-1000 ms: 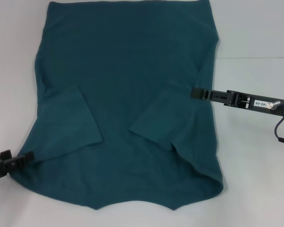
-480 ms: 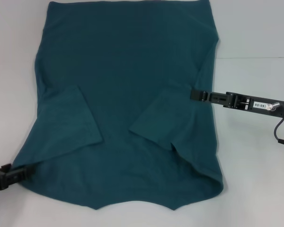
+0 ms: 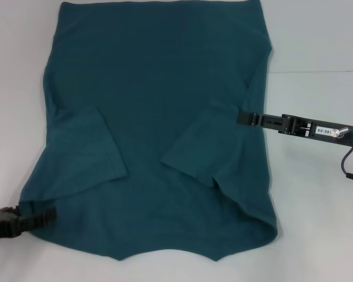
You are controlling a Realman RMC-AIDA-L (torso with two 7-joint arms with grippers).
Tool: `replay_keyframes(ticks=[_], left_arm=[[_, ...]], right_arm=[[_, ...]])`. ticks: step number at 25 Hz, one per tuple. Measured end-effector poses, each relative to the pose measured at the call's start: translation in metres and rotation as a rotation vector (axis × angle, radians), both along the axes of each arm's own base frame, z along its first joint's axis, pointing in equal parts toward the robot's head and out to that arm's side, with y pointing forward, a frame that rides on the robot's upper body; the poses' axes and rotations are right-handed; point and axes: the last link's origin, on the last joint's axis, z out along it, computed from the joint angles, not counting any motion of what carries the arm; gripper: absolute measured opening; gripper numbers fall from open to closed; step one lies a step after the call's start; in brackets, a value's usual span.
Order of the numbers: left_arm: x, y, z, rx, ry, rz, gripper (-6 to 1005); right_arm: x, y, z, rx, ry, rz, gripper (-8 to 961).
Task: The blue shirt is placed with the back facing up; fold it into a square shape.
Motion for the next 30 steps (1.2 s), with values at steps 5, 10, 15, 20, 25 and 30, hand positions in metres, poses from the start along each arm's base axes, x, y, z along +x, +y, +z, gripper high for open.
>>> replay_keyframes(ticks=[5, 10, 15, 20, 25, 30], left_arm=[[0.002, 0.004, 0.0, 0.002, 0.005, -0.007, 762], [0.003, 0.009, 0.001, 0.01, 0.013, -0.009, 760], [-0.001, 0.013, 0.004, 0.012, 0.027, 0.021, 758], [-0.004, 0.015, 0.003, -0.001, 0.045, 0.048, 679], [-0.002, 0.017, 0.003, -0.001, 0.045, 0.05, 580], [-0.001, 0.019, 0.003, -0.003, 0.049, 0.045, 389]], right_arm=[[0.0, 0.0, 0.0, 0.0, 0.0, 0.001, 898], [0.0, 0.0, 0.0, 0.001, 0.0, 0.0, 897], [-0.001, 0.001, 0.0, 0.003, 0.003, 0.0, 897], [-0.001, 0.001, 0.0, 0.003, 0.003, 0.0, 897], [0.0, 0.0, 0.001, 0.004, 0.006, -0.001, 896], [0.002, -0.001, 0.001, 0.003, 0.003, -0.003, 896]])
